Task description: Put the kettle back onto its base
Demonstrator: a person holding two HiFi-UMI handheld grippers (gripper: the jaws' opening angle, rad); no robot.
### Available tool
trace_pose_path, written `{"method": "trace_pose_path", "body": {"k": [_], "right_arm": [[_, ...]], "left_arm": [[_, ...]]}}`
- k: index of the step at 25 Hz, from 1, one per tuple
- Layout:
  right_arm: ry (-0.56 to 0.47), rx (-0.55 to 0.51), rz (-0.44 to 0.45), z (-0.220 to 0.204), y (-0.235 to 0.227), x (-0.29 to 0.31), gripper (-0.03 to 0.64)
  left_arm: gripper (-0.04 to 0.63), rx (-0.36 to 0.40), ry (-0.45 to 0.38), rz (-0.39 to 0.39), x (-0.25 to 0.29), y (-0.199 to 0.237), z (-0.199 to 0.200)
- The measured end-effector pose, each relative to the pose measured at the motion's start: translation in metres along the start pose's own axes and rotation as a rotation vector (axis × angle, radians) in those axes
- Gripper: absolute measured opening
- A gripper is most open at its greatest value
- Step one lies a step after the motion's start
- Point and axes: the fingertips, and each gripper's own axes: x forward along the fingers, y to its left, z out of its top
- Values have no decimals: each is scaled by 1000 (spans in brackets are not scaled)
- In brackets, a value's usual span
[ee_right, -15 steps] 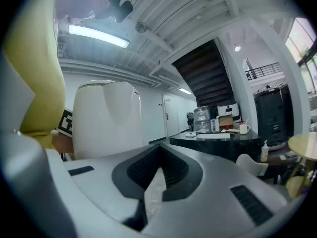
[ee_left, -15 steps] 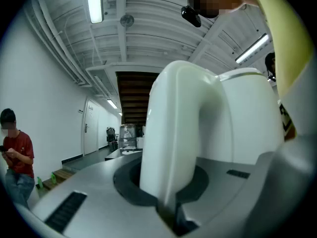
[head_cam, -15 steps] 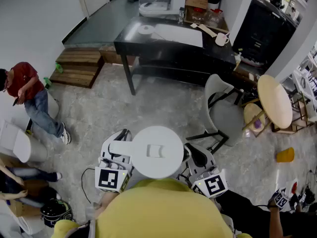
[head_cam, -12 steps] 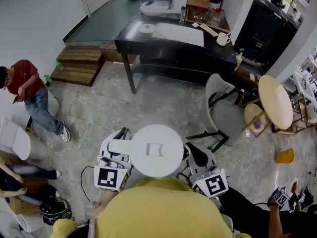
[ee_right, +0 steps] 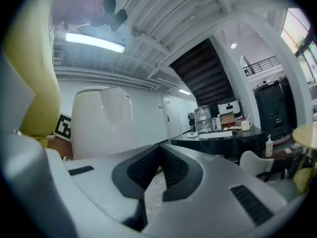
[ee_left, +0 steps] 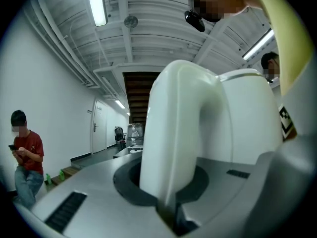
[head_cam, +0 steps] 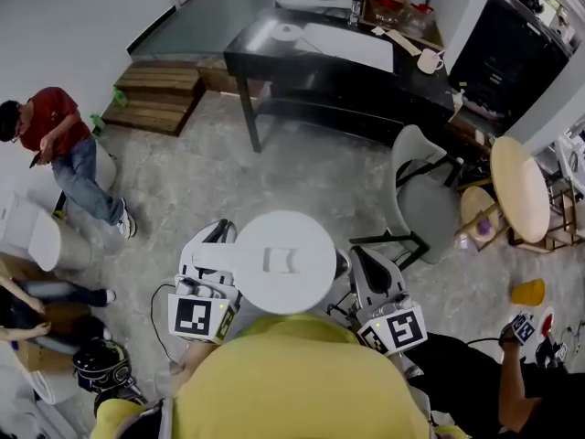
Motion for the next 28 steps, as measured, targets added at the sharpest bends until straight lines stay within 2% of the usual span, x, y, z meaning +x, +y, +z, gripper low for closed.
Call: {"method": "trace_pose_path", "body": {"k": [6,16,21,28], "right_arm": [[14,36,-10,-6,-9,16,8],[52,33,-7,-14,-32,80,8],[52,34,6,-2,-45,145,8],[35,34,-52,8,-70,220,8]], "left_arm": [[31,14,42,14,6,15,-8],[32,-13,16,-8,73,44,-14],[32,-17,10,-3,119,86,-8],[32,3,-43,-7,187,149,9]]}}
